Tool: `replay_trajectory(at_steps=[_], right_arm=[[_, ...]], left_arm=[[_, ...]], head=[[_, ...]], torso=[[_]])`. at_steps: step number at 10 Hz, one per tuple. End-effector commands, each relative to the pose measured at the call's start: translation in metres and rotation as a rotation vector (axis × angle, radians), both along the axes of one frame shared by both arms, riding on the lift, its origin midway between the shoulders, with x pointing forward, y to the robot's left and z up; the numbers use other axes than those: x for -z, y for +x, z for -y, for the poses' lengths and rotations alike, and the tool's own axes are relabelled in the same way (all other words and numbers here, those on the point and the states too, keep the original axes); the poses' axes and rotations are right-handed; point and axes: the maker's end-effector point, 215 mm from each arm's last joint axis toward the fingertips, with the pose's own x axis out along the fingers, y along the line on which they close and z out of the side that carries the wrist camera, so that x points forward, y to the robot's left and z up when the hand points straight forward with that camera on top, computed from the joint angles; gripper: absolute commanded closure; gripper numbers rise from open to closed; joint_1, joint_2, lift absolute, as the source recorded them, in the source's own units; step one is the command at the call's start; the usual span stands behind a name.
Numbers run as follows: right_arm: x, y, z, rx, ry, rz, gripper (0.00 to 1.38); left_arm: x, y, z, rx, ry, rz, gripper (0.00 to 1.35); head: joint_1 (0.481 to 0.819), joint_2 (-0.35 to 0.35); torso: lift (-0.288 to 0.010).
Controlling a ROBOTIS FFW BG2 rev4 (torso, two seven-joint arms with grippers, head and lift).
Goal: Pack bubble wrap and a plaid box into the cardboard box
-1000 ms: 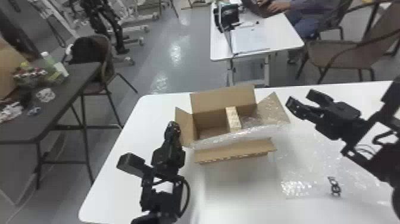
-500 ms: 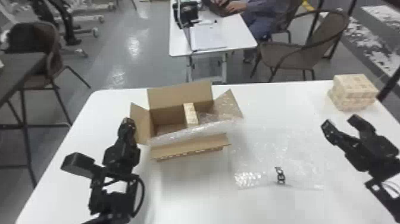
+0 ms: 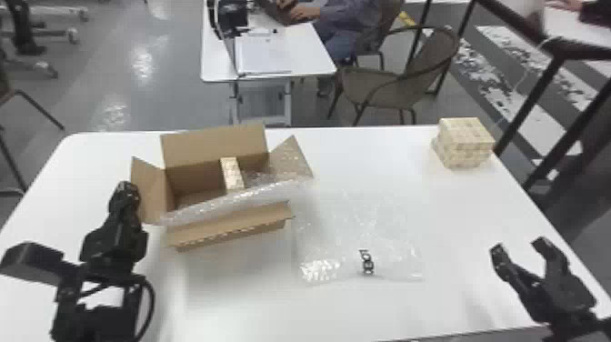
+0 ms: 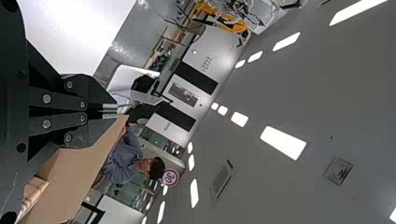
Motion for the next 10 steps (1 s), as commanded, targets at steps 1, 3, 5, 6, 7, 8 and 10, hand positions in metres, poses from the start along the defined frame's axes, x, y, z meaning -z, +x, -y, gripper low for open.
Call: replay_trajectory(at_steps=[1, 3, 5, 6, 7, 8, 10], right_arm=[[0.025, -0.016, 0.014, 0.041, 0.019, -0.034, 0.26], [0.034, -0.018, 0.012, 0.051, 0.047, -0.046, 0.26], [0.034, -0.016, 0.010, 0.047, 0.059, -0.041, 0.26], [0.033, -0.015, 0.009, 0.044, 0.064, -0.037, 0.26], [0.033, -0.014, 0.007, 0.041, 0.072, -0.037, 0.26], [0.034, -0.013, 0.006, 0.038, 0.078, -0.040, 0.26], [0.034, -0.008, -0.001, 0.019, 0.088, -0.035, 0.26]], left_arm=[[0.003, -0.003, -0.004, -0.007, 0.003, -0.007, 1.20], [0.001, -0.005, -0.017, -0.040, 0.013, -0.001, 1.20], [0.003, -0.014, -0.074, -0.156, 0.059, -0.023, 1.20], [0.003, -0.024, -0.112, -0.230, 0.092, -0.034, 1.20], [0.002, -0.037, -0.147, -0.306, 0.119, -0.043, 1.20], [0.002, -0.050, -0.177, -0.390, 0.121, -0.055, 1.20], [-0.002, -0.070, -0.232, -0.529, 0.142, -0.060, 1.20]], head=[[0.695, -0.104], [0.695, -0.122], [0.695, -0.098], [0.695, -0.082], [0.695, -0.019], [0.695, 0.009], [0.695, 0.104]], torso=[[-0.110], [-0.110], [-0.110], [-0.110], [-0.110], [-0.110], [-0.110]])
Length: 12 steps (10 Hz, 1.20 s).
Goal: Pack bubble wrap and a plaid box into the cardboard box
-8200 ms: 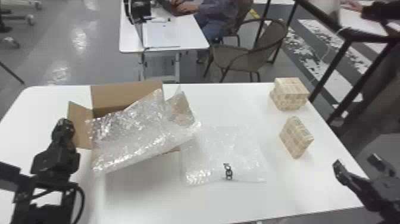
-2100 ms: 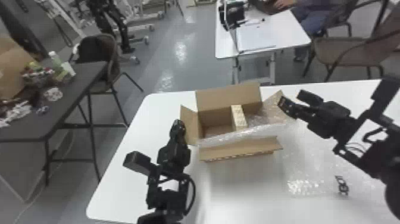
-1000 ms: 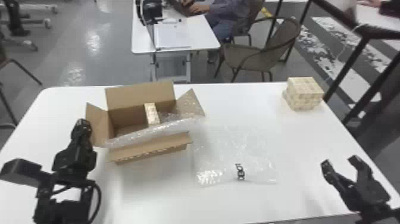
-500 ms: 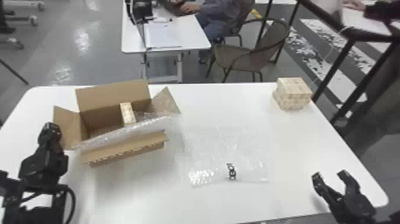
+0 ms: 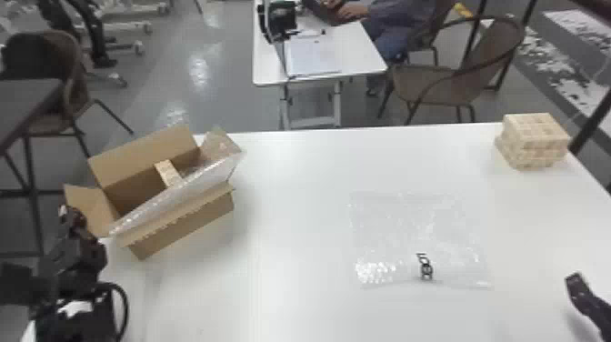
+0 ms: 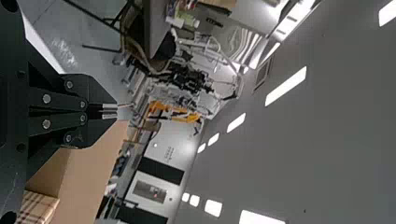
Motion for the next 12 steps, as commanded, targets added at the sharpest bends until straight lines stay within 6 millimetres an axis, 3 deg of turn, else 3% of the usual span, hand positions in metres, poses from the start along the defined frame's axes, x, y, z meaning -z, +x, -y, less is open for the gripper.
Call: replay_trajectory(at_steps=[1, 3, 5, 6, 7, 8, 10, 12], right_arm=[[-0.001, 0.004, -0.003, -0.006, 0.006, 0.004, 0.26], [-0.001, 0.005, -0.003, -0.007, 0.013, 0.003, 0.26], [0.000, 0.006, -0.003, -0.005, 0.020, 0.002, 0.26], [0.001, 0.006, -0.003, -0.006, 0.025, 0.002, 0.26], [0.000, 0.006, -0.003, -0.005, 0.025, 0.004, 0.26], [-0.002, 0.007, -0.003, -0.006, 0.023, 0.008, 0.26], [-0.007, 0.009, -0.003, -0.008, 0.015, 0.017, 0.26], [-0.011, 0.008, -0.006, -0.012, 0.007, 0.023, 0.26]], left_arm=[[-0.006, -0.018, -0.036, -0.108, 0.017, 0.004, 1.20], [-0.001, -0.037, -0.047, -0.238, -0.007, -0.003, 1.20], [0.007, -0.031, -0.037, -0.220, -0.026, -0.007, 1.17], [0.009, -0.029, -0.030, -0.210, -0.046, 0.005, 0.82], [0.006, -0.030, -0.025, -0.204, -0.040, 0.018, 0.34], [-0.002, -0.035, -0.019, -0.203, -0.005, 0.037, 0.05], [-0.039, -0.049, -0.001, -0.179, 0.064, 0.117, 0.18], [-0.059, -0.055, 0.055, -0.061, 0.119, 0.124, 0.20]], head=[[0.695, 0.151], [0.695, 0.213], [0.695, 0.224], [0.695, 0.220], [0.695, 0.210], [0.695, 0.201], [0.695, 0.190], [0.695, 0.163]], torso=[[-0.110], [-0.110], [-0.110], [-0.110], [-0.110], [-0.110], [-0.110], [-0.110]])
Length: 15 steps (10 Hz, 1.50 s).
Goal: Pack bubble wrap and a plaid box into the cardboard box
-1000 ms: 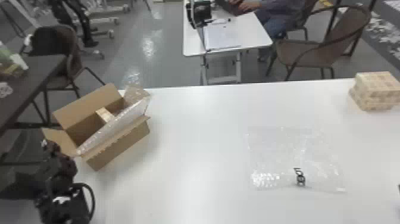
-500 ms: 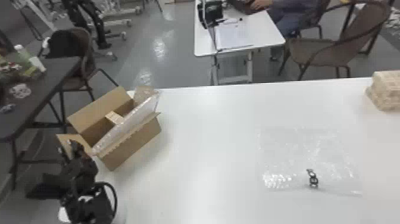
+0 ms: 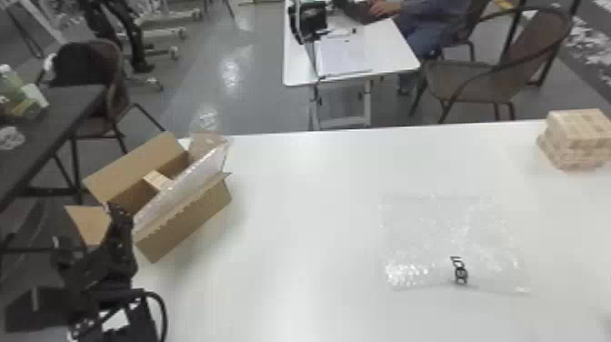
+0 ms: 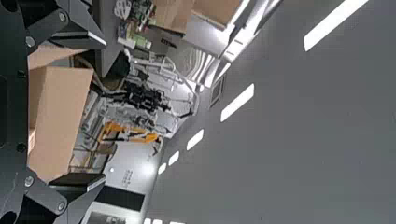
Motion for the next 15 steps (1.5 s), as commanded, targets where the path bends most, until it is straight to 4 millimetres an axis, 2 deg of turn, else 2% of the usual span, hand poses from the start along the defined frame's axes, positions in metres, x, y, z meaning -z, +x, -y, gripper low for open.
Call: replay_trajectory(at_steps=[1, 3, 4, 6, 8, 10, 15], right_arm=[[-0.008, -0.001, -0.005, -0.007, -0.016, 0.010, 0.26], [-0.021, -0.004, -0.005, 0.006, -0.086, 0.006, 0.26], [-0.020, -0.006, -0.007, -0.003, -0.101, -0.009, 0.26], [-0.013, -0.013, -0.010, -0.015, -0.127, -0.042, 0.26], [-0.003, -0.022, -0.009, -0.010, -0.132, -0.066, 0.26], [0.001, -0.027, -0.018, -0.032, -0.158, -0.082, 0.26], [0.015, -0.029, -0.042, -0.084, -0.150, -0.117, 0.26]], left_arm=[[-0.002, -0.005, 0.049, 0.097, 0.041, -0.034, 0.20], [0.023, -0.002, 0.116, 0.234, 0.106, -0.158, 0.19], [0.045, 0.000, 0.139, 0.301, 0.121, -0.222, 0.19], [0.075, -0.008, 0.166, 0.390, 0.222, -0.326, 0.20], [0.112, -0.015, 0.191, 0.487, 0.280, -0.406, 0.20], [0.128, -0.020, 0.202, 0.509, 0.244, -0.427, 0.20], [0.130, -0.017, 0.205, 0.532, 0.235, -0.427, 0.20]], head=[[0.695, 0.129], [0.695, 0.061], [0.695, 0.009], [0.695, -0.063], [0.695, -0.096], [0.695, -0.133], [0.695, -0.114]], torso=[[-0.110], [-0.110], [-0.110], [-0.110], [-0.110], [-0.110], [-0.110]])
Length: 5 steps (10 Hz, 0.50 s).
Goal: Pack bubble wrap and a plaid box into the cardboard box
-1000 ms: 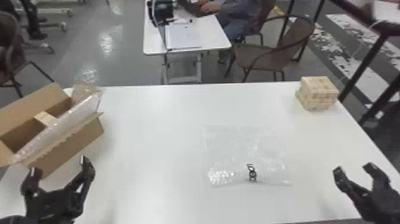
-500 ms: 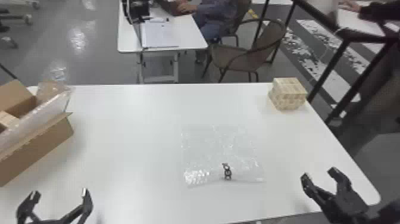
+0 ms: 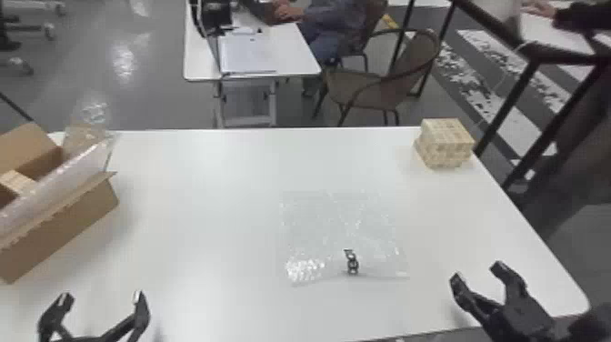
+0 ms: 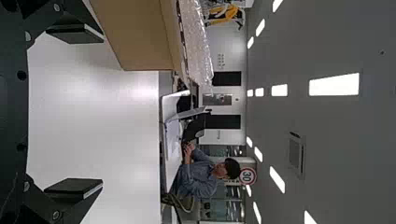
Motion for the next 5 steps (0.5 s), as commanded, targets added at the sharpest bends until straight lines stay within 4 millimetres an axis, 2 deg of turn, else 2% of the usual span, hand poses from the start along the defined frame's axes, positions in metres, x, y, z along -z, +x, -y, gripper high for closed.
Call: replay_trajectory(at_steps=[1, 5], right_arm=[[0.0019, 0.0037, -0.0072, -0.013, 0.002, -0.005, 0.26], [-0.0031, 0.0083, -0.0091, -0.017, 0.001, 0.006, 0.26]], left_arm=[[-0.0013, 0.0030, 0.0017, 0.008, -0.004, 0.003, 0.20], [-0.0020, 0.0031, 0.0033, 0.020, -0.008, 0.005, 0.20]], head=[[0.695, -0.108], [0.695, -0.099]], torso=[[-0.110], [-0.110]])
